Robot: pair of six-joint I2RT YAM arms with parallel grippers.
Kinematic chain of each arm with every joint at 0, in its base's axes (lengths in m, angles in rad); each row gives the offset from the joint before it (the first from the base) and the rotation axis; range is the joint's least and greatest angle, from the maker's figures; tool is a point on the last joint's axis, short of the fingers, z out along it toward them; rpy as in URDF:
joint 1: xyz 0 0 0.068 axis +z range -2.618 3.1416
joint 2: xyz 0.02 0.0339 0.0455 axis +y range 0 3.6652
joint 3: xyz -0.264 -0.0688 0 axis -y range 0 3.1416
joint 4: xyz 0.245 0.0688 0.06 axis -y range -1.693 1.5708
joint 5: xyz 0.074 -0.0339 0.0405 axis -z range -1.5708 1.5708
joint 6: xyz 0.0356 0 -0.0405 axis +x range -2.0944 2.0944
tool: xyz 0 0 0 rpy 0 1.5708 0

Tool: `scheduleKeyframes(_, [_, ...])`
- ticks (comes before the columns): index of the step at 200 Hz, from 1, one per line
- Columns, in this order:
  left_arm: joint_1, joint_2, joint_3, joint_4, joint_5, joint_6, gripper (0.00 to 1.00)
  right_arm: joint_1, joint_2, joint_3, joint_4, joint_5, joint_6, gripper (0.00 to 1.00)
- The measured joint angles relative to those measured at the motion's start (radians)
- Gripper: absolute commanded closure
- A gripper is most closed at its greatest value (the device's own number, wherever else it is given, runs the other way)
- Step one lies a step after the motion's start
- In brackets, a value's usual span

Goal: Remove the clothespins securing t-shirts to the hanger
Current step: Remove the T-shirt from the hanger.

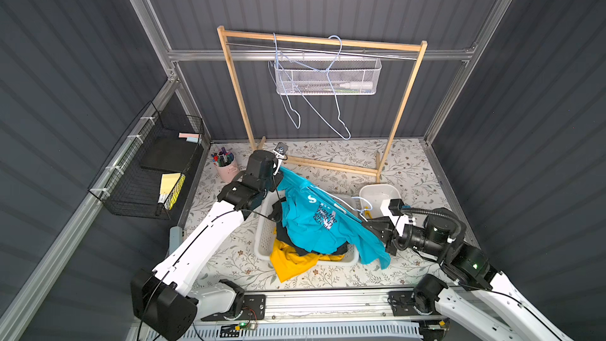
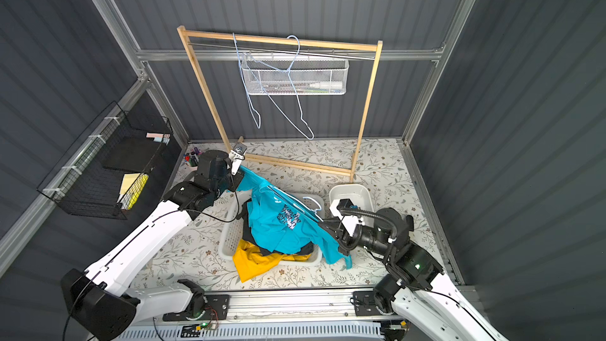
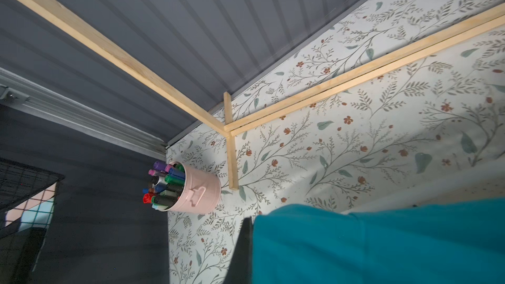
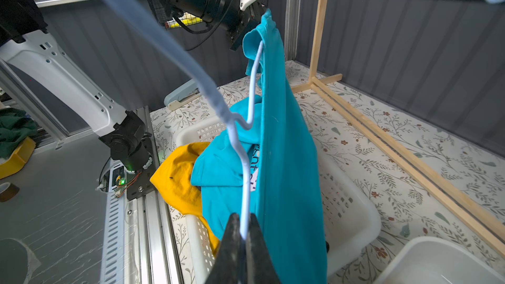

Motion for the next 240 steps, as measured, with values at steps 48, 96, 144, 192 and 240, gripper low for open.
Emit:
scheduleKeyframes(48, [-0.002,0.045,0.062,-0.030,-0.047,0.001,1.00,-0.001,-0.078,-0.012,-0.013,0.044,-0.024,1.00])
scheduleKeyframes(96, [0.000,0.037,0.060,-0.063,-0.042,-0.005,1.00,-0.001,-0.145,-0.018,-0.037,0.099,-0.033,1.00])
scheduleKeyframes(144, [0.036,0.026,0.043,-0.108,-0.009,-0.006,1.00,0.000,-0.163,-0.024,-0.064,0.139,-0.051,1.00])
scheduleKeyframes(192, [0.072,0.019,0.042,-0.130,0.005,-0.002,1.00,0.000,-0.191,-0.024,-0.045,0.172,-0.058,1.00])
scheduleKeyframes(240, [0.097,-0.039,-0.009,-0.136,0.064,-0.006,1.00,0.002,-0.168,-0.039,0.043,0.217,-0.013,1.00])
